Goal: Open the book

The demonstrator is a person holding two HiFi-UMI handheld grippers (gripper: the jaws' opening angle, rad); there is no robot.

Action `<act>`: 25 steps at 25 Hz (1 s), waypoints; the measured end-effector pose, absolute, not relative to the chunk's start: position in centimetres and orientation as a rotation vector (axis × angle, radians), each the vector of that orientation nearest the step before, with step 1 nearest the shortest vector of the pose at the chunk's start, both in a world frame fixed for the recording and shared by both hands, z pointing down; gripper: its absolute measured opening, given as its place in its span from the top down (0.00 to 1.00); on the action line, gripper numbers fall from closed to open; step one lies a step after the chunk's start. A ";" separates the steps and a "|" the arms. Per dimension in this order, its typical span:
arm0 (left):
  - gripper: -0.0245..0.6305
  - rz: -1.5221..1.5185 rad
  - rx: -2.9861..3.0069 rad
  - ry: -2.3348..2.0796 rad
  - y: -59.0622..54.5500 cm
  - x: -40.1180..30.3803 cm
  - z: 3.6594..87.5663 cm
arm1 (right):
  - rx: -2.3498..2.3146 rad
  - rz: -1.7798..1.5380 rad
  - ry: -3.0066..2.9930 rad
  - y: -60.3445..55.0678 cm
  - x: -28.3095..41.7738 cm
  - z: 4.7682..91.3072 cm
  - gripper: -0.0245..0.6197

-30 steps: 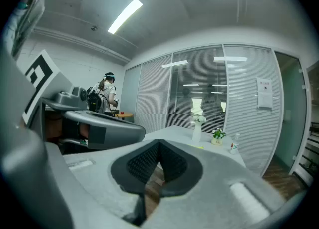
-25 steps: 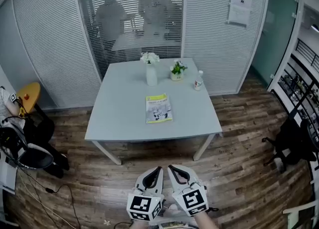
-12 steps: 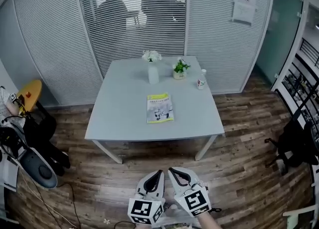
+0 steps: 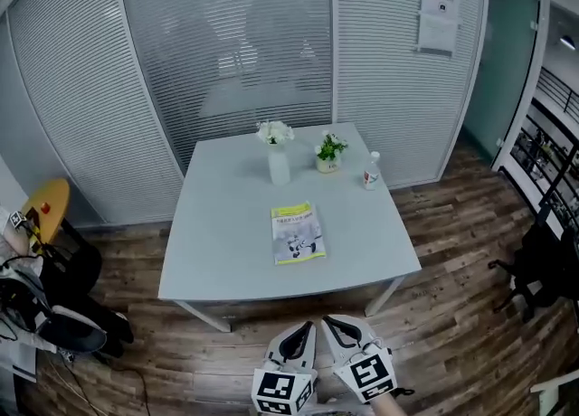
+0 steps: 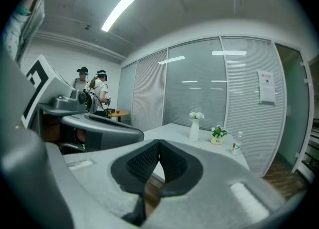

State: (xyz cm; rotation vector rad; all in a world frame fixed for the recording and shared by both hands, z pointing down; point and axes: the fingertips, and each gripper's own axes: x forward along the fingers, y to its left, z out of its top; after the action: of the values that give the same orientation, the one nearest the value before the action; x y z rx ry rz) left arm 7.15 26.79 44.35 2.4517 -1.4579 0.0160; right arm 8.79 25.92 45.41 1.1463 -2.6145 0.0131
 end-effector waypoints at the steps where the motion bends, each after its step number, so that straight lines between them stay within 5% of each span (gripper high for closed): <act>1: 0.96 0.023 2.468 -1.443 25.7 6.8 44.1 | 1.154 0.014 -2.614 24.9 8.2 44.9 0.96; 25: 0.96 0.027 2.460 -1.322 12.4 -2.7 46.6 | 1.209 0.047 -2.557 11.0 -0.9 46.4 0.96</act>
State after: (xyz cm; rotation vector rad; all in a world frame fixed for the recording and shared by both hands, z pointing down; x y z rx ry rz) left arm -2.67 12.36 46.55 2.4600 -1.3217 0.0266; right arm -0.86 11.01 46.42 1.2094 -2.5567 0.0467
